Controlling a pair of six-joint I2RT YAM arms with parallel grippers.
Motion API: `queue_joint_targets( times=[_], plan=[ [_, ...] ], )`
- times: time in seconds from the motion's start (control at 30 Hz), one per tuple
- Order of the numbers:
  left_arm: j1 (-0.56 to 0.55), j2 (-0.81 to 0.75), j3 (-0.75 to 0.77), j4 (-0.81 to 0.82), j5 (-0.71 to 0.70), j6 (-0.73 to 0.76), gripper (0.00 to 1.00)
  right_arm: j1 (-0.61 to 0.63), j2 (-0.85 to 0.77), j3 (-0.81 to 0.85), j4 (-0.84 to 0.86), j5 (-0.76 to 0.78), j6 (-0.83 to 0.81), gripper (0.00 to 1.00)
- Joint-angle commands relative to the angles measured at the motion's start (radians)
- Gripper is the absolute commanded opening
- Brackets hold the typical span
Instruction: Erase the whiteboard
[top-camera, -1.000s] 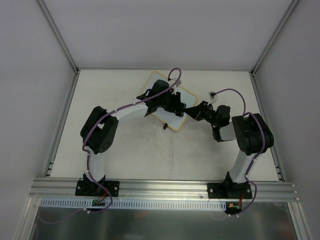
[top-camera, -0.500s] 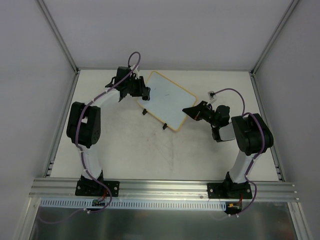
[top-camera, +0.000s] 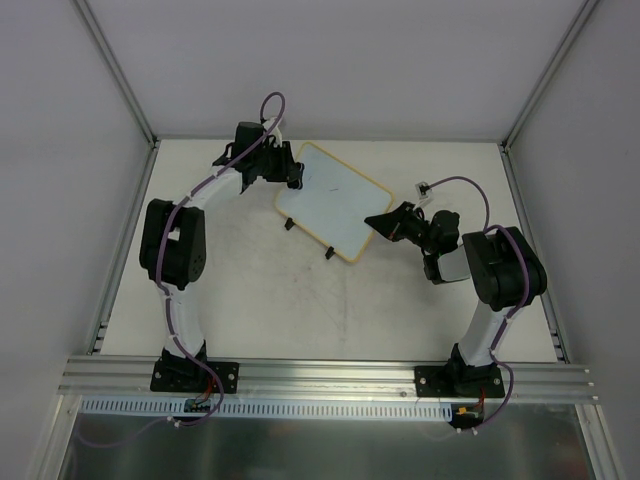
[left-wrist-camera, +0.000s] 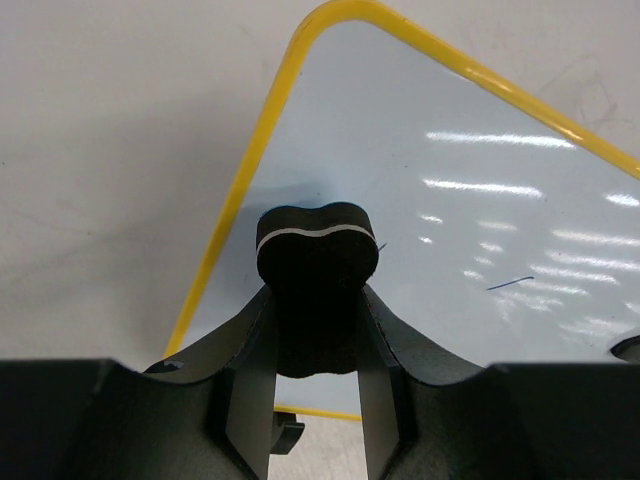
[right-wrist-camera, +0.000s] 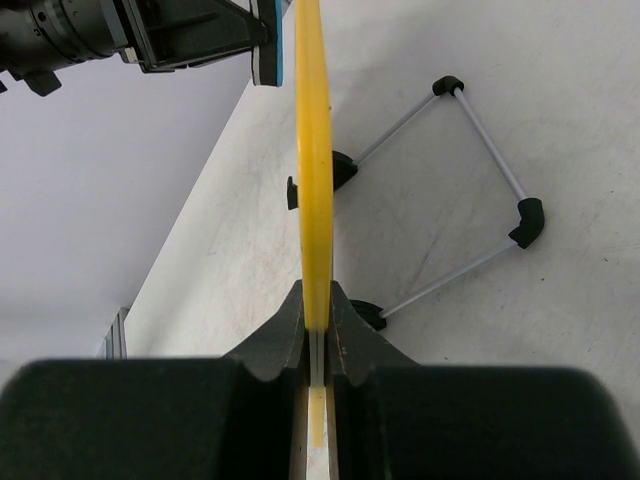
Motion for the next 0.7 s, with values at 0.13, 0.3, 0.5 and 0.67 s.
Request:
queue_joint_targets(
  times=[0.13,0.3,0.5,0.67],
  plan=[
    [-0.01,0.026,0.046,0.0,0.009,0.027,0.0,0.02,-0.003,0.021,0.208,-0.036,-0.04,0.0],
    [-0.037,0.063,0.066,0.0,0.001,0.025,0.0,0.018,-0.003,0.021,0.208,-0.038,-0.039,0.0],
    [-0.085,0.107,0.09,0.0,-0.02,0.018,0.0,0.018,-0.003,0.019,0.208,-0.038,-0.04,0.0],
    [-0.12,0.112,0.092,0.002,-0.037,0.013,0.0,0.02,-0.003,0.022,0.208,-0.042,-0.037,0.0]
  ],
)
